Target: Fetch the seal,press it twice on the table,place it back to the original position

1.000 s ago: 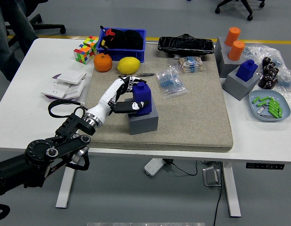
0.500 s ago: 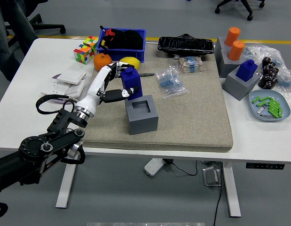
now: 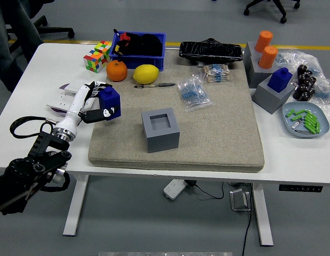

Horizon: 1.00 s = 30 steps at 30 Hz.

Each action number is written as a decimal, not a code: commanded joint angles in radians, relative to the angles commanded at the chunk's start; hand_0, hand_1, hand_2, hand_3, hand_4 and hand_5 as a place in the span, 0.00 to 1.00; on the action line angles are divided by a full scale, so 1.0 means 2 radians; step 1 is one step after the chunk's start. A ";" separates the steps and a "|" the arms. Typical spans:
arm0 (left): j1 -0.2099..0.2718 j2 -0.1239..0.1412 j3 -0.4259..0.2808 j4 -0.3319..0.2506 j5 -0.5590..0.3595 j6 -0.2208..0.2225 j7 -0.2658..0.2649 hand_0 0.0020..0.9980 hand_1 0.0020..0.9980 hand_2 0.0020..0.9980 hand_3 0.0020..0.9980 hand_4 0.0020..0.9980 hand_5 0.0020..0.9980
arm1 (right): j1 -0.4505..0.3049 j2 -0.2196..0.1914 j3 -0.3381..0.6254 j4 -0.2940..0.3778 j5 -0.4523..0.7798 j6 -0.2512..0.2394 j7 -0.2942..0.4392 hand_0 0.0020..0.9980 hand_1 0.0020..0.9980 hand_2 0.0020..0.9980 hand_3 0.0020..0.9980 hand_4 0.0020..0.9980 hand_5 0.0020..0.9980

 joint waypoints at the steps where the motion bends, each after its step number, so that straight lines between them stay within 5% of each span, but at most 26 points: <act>1: 0.001 -0.002 0.006 0.006 -0.004 -0.001 0.001 0.61 0.41 0.39 0.58 0.63 0.00 | 0.000 0.000 0.000 0.000 0.000 0.000 0.000 0.72 0.64 0.64 0.61 0.72 0.50; 16: 0.018 -0.017 0.038 0.018 -0.023 -0.007 -0.001 0.61 0.41 0.39 0.58 0.63 0.00 | 0.001 0.000 -0.003 0.001 0.002 -0.001 0.001 0.72 0.64 0.64 0.61 0.72 0.50; 30: 0.026 0.014 0.018 -0.043 0.004 -0.002 -0.005 0.60 0.41 0.38 0.58 0.65 0.00 | 0.001 -0.001 0.001 0.001 -0.001 -0.001 0.002 0.72 0.64 0.64 0.61 0.72 0.50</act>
